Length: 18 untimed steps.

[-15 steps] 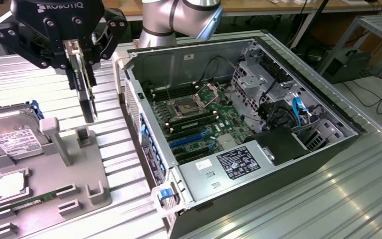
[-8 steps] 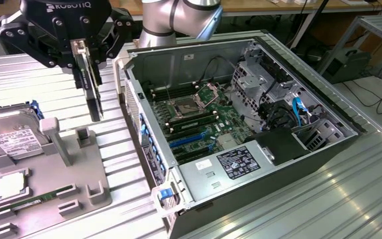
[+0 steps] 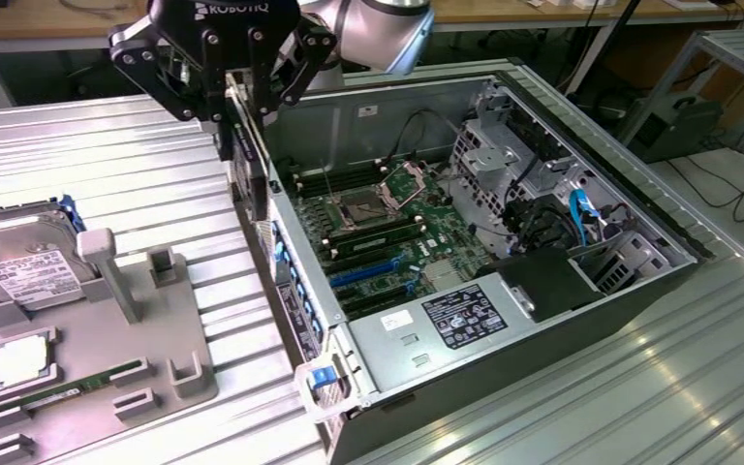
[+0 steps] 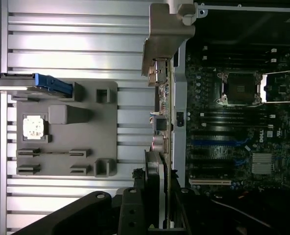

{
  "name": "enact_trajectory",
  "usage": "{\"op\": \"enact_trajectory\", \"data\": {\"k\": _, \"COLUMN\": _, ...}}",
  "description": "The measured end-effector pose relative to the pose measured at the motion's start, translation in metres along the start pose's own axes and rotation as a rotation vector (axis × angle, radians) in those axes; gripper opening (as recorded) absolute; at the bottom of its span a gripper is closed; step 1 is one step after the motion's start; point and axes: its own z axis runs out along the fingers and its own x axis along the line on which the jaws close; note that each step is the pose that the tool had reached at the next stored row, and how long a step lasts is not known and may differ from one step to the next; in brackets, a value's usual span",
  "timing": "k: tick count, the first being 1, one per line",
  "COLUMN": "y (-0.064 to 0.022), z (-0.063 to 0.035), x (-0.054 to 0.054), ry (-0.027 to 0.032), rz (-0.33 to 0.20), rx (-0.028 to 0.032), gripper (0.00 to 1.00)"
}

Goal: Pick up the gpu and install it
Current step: 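Pick up the gpu and move the gpu toward the slot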

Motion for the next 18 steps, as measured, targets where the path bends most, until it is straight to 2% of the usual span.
{"op": "enact_trajectory", "data": {"k": 3, "y": -0.0002, "z": 0.0001, "x": -0.008, "ry": 0.0, "rz": 0.0, "rx": 0.0, "gripper": 0.28}}
{"op": "enact_trajectory", "data": {"k": 8, "y": -0.0013, "z": 0.0011, "x": -0.059, "ry": 0.0, "rz": 0.0, "rx": 0.0, "gripper": 0.28}}
{"op": "enact_trajectory", "data": {"k": 10, "y": -0.0017, "z": 0.0014, "x": -0.073, "ry": 0.0, "rz": 0.0, "rx": 0.0, "gripper": 0.28}}
{"op": "enact_trajectory", "data": {"k": 18, "y": -0.0019, "z": 0.0016, "x": -0.084, "ry": 0.0, "rz": 0.0, "rx": 0.0, "gripper": 0.28}}
